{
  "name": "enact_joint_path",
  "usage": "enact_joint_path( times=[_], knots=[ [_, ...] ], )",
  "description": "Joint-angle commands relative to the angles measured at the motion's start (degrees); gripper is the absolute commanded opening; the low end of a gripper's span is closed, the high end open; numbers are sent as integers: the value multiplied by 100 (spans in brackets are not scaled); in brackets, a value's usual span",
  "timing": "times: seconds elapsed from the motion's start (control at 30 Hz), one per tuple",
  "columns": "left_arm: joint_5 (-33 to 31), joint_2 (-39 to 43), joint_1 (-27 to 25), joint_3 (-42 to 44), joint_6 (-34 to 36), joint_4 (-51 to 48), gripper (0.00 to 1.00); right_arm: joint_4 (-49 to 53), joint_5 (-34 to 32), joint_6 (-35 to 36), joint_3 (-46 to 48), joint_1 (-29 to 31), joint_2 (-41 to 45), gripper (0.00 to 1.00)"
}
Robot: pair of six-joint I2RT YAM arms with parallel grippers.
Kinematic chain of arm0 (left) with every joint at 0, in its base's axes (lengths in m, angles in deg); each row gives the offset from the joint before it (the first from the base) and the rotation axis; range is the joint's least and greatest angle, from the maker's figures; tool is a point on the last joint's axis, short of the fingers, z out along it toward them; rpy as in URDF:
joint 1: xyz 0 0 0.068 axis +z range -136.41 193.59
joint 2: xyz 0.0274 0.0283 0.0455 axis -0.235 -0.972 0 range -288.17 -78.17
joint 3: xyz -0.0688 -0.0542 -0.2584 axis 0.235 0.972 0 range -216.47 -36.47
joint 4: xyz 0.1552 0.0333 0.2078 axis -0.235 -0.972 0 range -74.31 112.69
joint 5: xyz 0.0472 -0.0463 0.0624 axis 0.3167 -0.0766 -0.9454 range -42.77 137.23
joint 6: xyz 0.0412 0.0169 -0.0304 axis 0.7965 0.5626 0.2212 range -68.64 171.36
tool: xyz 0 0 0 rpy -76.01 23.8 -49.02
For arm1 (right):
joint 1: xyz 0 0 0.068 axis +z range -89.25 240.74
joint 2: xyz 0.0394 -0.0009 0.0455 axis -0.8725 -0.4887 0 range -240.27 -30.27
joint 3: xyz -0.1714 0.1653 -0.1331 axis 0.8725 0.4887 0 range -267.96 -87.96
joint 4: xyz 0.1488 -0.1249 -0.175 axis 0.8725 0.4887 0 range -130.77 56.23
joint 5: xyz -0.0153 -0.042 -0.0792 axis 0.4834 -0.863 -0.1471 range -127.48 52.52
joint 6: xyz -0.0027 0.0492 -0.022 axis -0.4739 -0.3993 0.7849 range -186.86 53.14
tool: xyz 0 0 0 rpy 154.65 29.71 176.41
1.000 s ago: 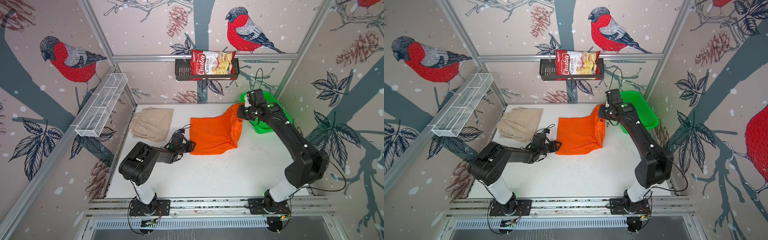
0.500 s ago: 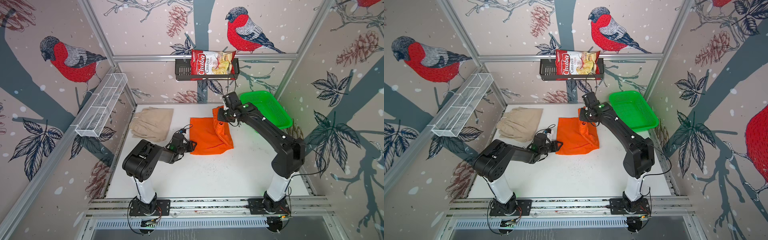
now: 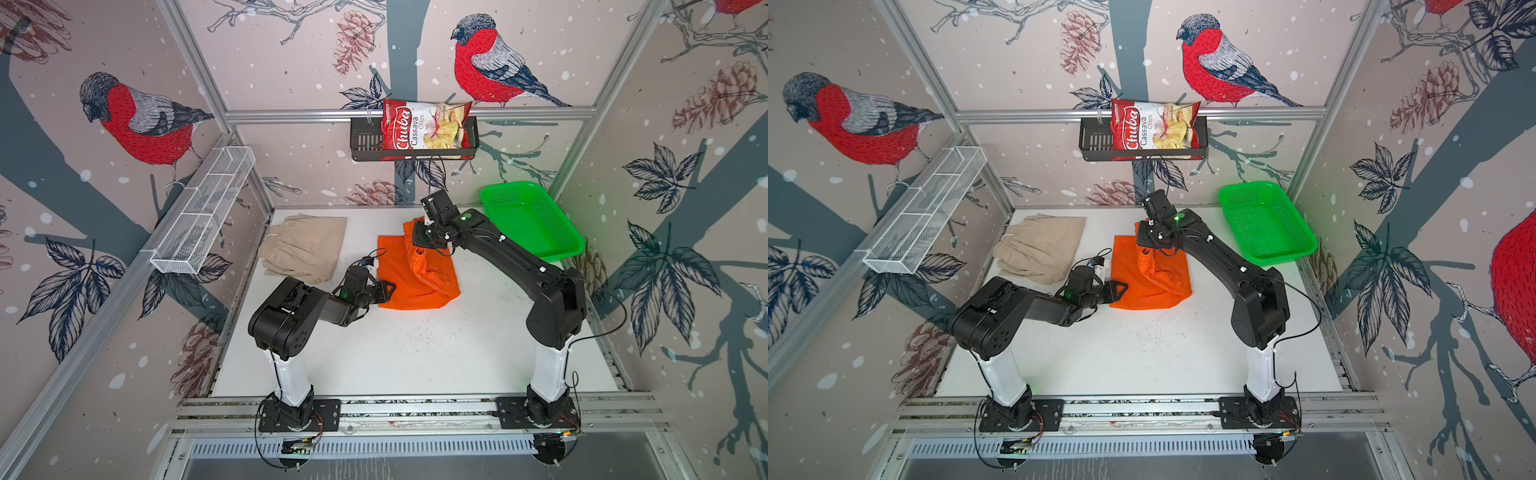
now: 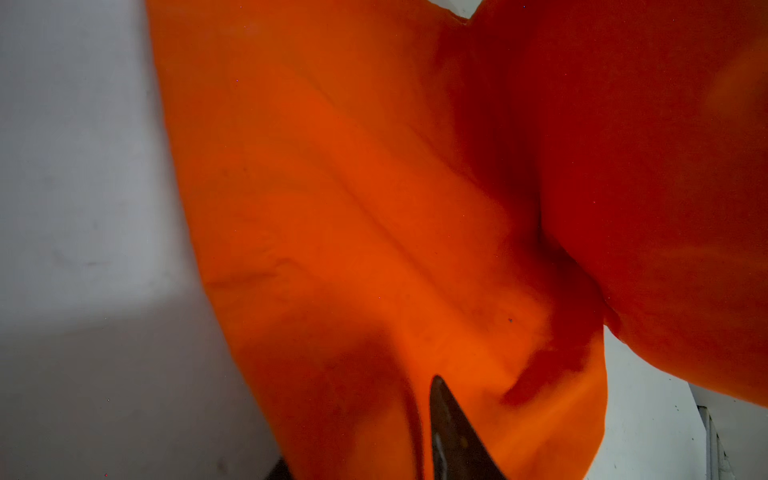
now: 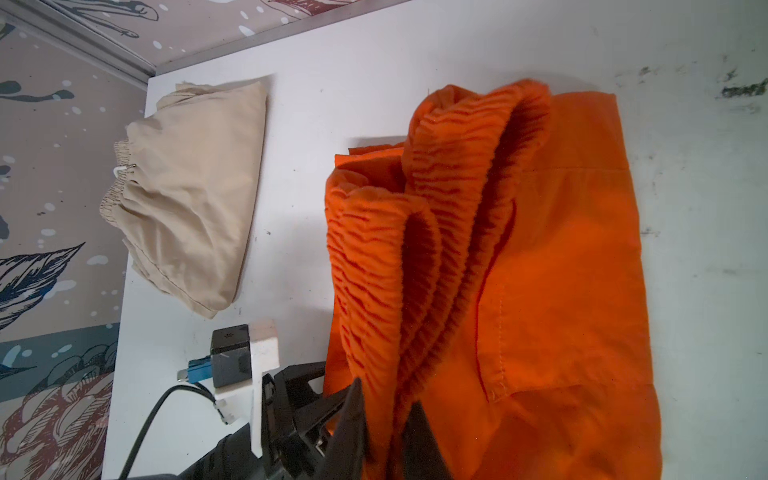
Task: Fold and stack the shorts
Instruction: 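Fold the waistband end over the shorts toward the left gripper with the right gripper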
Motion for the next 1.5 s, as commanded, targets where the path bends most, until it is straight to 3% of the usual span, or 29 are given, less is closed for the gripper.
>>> enact_joint_path(
  times=[0.0, 0.3, 0.43, 0.6, 0.7, 0.83, 0.93, 1.03, 1.2, 1.47],
  knots=[
    [-19, -96, 5, 17, -76, -748, 37, -269, 196, -101, -38, 35, -99, 14],
    [-16, -83, 5, -36, -80, -800, 38, -665, 642, -216, 128, 114, -390, 14],
    [-67, 248, 108, 123, -199, -808, 45, -651, 617, -176, 158, 84, -558, 14],
    [193, 897, 596, 585, -463, -578, 56, -1040, 830, -89, 408, 61, -648, 18],
    [392, 1254, 926, 860, -637, -422, 60, -1577, 1195, -68, 679, 61, -701, 28],
    [587, 1642, 1214, 1060, -857, -292, 70, -2477, 1907, -36, 1045, 40, -858, 59],
    [801, 1801, 1361, 1234, -1182, 114, 74, -3465, 2432, -384, 1504, -59, -773, 68],
    [1058, 1790, 1438, 1249, -1412, 416, 78, -3889, 2391, -447, 1857, -144, -433, 68],
    [1390, 1384, 1445, 1131, -1703, 844, 80, -3774, 1952, -146, 2430, -318, 154, 63],
    [1683, 440, 1439, 1198, -2344, 2025, 81, -3827, 2103, -52, 2820, -424, -220, 38]
  ],
)
